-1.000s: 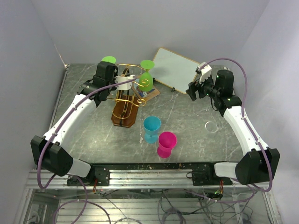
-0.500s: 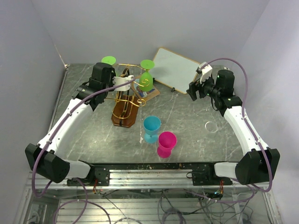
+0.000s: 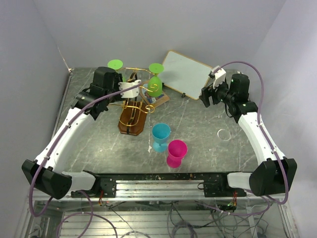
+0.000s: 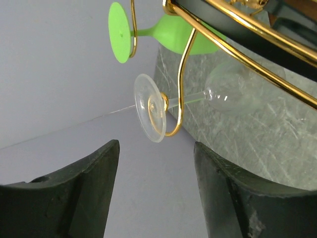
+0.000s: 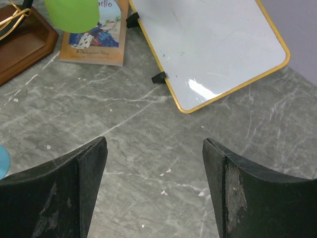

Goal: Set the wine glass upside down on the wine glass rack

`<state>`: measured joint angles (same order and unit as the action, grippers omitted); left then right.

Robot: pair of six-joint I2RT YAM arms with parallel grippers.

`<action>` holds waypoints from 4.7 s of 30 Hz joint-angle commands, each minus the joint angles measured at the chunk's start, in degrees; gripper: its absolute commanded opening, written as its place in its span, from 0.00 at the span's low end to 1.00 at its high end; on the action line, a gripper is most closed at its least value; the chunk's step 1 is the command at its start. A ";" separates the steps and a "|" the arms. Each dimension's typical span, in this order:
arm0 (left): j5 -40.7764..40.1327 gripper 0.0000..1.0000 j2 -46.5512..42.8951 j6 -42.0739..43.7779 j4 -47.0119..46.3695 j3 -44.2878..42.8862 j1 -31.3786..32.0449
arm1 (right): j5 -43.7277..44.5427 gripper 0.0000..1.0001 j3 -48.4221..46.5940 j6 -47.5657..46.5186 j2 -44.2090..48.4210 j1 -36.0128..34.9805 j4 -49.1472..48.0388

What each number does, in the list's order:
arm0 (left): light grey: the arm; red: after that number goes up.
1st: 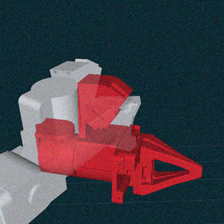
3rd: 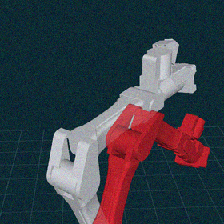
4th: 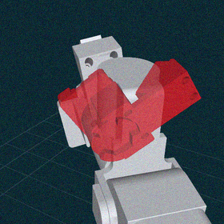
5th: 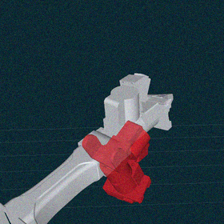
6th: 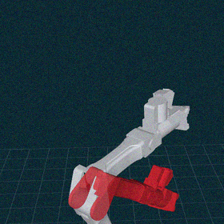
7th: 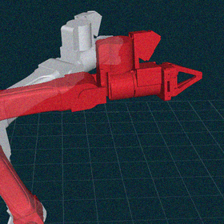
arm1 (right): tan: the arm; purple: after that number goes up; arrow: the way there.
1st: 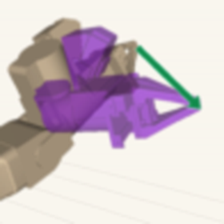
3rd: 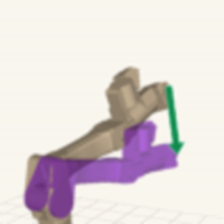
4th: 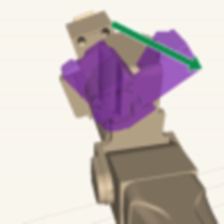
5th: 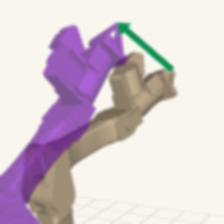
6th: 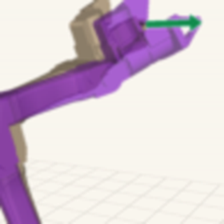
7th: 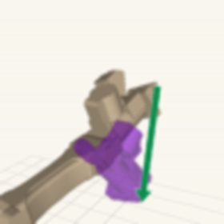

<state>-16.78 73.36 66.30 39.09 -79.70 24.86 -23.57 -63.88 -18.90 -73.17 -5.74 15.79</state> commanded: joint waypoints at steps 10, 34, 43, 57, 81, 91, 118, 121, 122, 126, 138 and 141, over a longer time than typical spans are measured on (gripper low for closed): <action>9.61 1.00 -2.97 -16.49 -3.73 -5.42 0.36 | 14.86 0.78 -6.44 -8.52 9.11 0.35 20.62; 8.35 1.00 -1.79 -24.08 -8.19 -6.19 0.36 | 12.06 0.55 4.28 -10.74 23.58 7.41 46.01; 8.65 1.00 -1.50 -23.81 -8.33 -5.99 0.36 | 13.70 0.31 6.22 -10.70 18.59 7.40 43.01; 9.15 1.00 0.51 -28.18 -9.35 -8.01 0.43 | 12.92 0.00 6.92 -13.70 15.40 7.37 38.16; 25.35 0.92 4.98 -67.08 -11.75 -20.92 0.36 | -11.25 0.00 -20.58 7.59 3.29 7.28 -0.56; 41.97 0.80 12.22 -89.74 -25.72 -18.03 0.57 | -19.08 0.00 -16.27 30.44 3.01 7.28 -15.17; 46.37 0.49 22.42 -92.30 -29.59 -18.31 6.51 | -23.89 0.00 -12.90 35.40 4.86 7.17 -18.12; 47.18 0.46 22.86 -92.25 -30.17 -18.44 6.58 | -24.13 0.00 -12.61 35.51 4.61 7.17 -18.46; 47.51 0.46 23.01 -92.18 -30.35 -18.55 6.54 | -24.27 0.00 -12.53 35.44 4.60 7.22 -18.51; 48.21 0.44 23.22 -92.30 -30.87 -18.64 6.59 | -24.84 0.00 -12.33 35.00 4.61 7.27 -18.43; 47.85 0.07 22.63 -90.74 -30.10 -18.82 6.73 | -25.12 0.00 -11.56 33.05 4.44 7.26 -18.30; 47.11 0.07 21.68 -89.72 -29.69 -18.24 6.71 | -25.37 0.00 -11.62 31.61 4.43 7.26 -17.47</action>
<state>29.76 96.66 -24.40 10.50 -96.57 31.33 -48.27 -75.85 14.94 -69.56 1.32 0.25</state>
